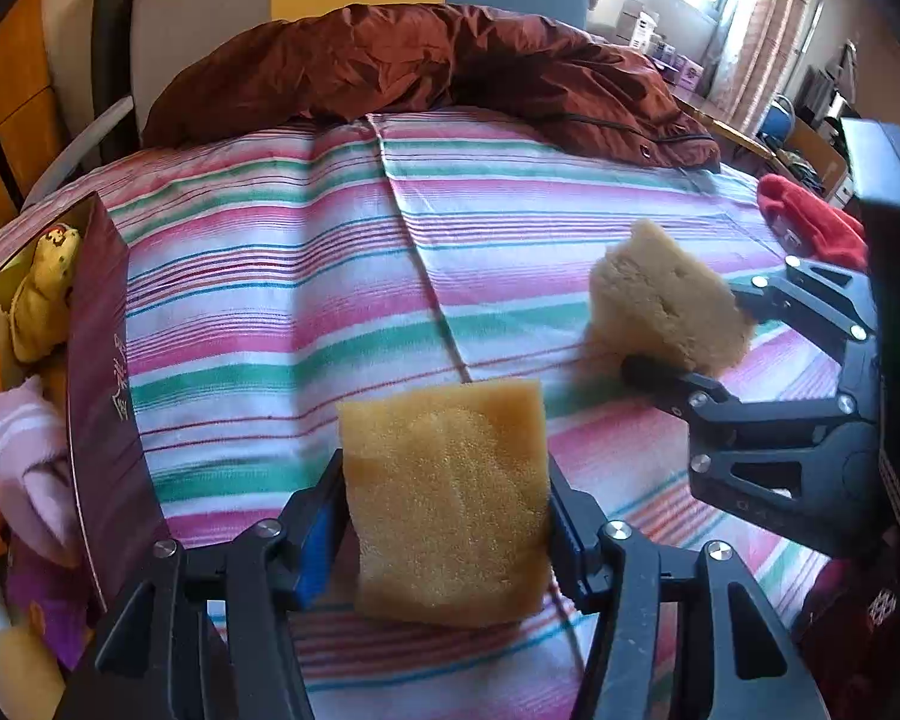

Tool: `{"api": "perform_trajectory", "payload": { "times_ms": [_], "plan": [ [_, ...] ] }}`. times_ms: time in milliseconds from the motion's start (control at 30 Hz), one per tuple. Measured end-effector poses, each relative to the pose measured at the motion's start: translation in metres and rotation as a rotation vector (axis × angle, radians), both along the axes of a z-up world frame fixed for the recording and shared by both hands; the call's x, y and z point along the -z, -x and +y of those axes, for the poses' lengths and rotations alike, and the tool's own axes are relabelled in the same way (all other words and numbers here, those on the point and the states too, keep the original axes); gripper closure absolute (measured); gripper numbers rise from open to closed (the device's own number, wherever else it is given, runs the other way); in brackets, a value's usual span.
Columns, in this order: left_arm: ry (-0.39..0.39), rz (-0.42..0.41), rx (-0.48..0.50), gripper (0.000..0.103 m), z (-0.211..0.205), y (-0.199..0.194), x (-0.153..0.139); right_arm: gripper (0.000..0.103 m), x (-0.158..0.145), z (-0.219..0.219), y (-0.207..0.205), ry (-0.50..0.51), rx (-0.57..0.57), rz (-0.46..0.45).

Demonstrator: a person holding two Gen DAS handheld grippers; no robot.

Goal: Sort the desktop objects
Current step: 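Carry both yellow sponges over to the gold tray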

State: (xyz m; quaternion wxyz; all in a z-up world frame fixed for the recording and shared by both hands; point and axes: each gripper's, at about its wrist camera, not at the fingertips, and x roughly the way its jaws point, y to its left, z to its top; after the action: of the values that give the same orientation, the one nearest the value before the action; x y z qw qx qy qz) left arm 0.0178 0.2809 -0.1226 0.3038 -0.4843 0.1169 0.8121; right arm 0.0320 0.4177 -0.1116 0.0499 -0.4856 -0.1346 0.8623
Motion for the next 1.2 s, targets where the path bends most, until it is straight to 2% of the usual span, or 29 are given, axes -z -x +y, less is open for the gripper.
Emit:
{"api": "perform_trajectory", "payload": {
  "times_ms": [267,533,867,1200],
  "plan": [
    [0.012,0.017,0.021,0.045,-0.002,-0.007,-0.003,0.047,0.001,-0.012,-0.002,-0.033,-0.021,0.005],
    [0.000,0.041,0.046,0.045,-0.001,-0.015,-0.010,0.047,0.002,-0.012,-0.002,-0.009,0.005,-0.007],
    [-0.043,0.061,0.053,0.045,-0.010,-0.018,-0.025,0.048,-0.002,-0.016,-0.009,0.016,0.073,-0.019],
    [-0.106,0.103,0.024,0.045,-0.036,-0.016,-0.049,0.048,-0.019,-0.026,-0.015,0.033,0.116,0.028]
  ]
}}
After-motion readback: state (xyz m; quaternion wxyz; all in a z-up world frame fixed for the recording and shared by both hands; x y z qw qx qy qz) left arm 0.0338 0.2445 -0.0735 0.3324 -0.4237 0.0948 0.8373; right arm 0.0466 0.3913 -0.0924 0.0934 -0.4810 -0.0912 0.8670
